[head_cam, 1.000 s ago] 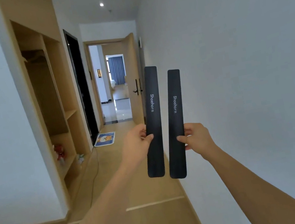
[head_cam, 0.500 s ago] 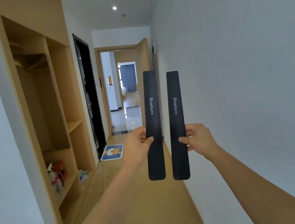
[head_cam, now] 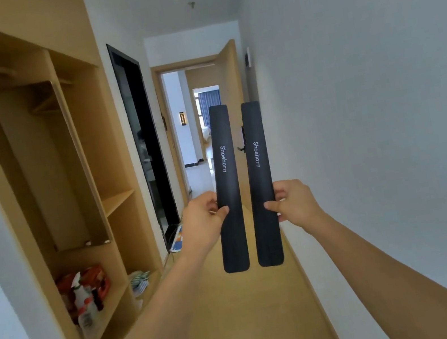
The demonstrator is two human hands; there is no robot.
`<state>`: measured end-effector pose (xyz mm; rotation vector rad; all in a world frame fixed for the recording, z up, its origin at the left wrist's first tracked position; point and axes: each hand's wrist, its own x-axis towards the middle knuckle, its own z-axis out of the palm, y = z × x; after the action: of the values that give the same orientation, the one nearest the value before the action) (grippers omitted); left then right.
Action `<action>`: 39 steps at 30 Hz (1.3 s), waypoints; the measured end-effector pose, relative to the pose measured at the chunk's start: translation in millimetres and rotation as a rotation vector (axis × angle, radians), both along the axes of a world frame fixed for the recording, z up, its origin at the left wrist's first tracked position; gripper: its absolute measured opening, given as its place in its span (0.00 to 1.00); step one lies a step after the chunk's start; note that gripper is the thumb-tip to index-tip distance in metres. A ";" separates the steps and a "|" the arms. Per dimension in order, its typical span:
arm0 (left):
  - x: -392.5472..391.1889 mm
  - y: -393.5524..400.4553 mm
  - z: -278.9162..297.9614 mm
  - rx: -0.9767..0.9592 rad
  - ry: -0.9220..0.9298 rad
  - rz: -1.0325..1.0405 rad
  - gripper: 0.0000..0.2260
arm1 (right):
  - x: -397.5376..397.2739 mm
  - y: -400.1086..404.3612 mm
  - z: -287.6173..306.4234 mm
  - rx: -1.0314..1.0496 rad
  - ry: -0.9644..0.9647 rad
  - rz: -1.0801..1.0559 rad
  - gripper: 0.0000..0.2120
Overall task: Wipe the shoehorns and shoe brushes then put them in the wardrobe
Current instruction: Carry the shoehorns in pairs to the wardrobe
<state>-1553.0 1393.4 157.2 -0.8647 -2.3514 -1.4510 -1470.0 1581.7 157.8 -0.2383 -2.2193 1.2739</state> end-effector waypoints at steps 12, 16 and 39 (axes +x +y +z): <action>-192.4 111.5 29.0 0.061 -0.018 0.129 0.04 | -230.9 122.5 27.1 -0.022 -0.031 0.227 0.10; -255.4 129.3 20.4 0.072 -0.029 0.157 0.05 | -303.8 141.1 17.7 0.001 -0.044 0.252 0.09; -728.3 176.0 -5.2 0.118 -0.067 0.212 0.02 | -771.5 191.5 1.6 -0.057 -0.094 0.285 0.10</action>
<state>-2281.3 1569.4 152.1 -0.5271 -2.2953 -1.5325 -2241.5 1773.2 159.4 -0.0021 -2.3620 1.5048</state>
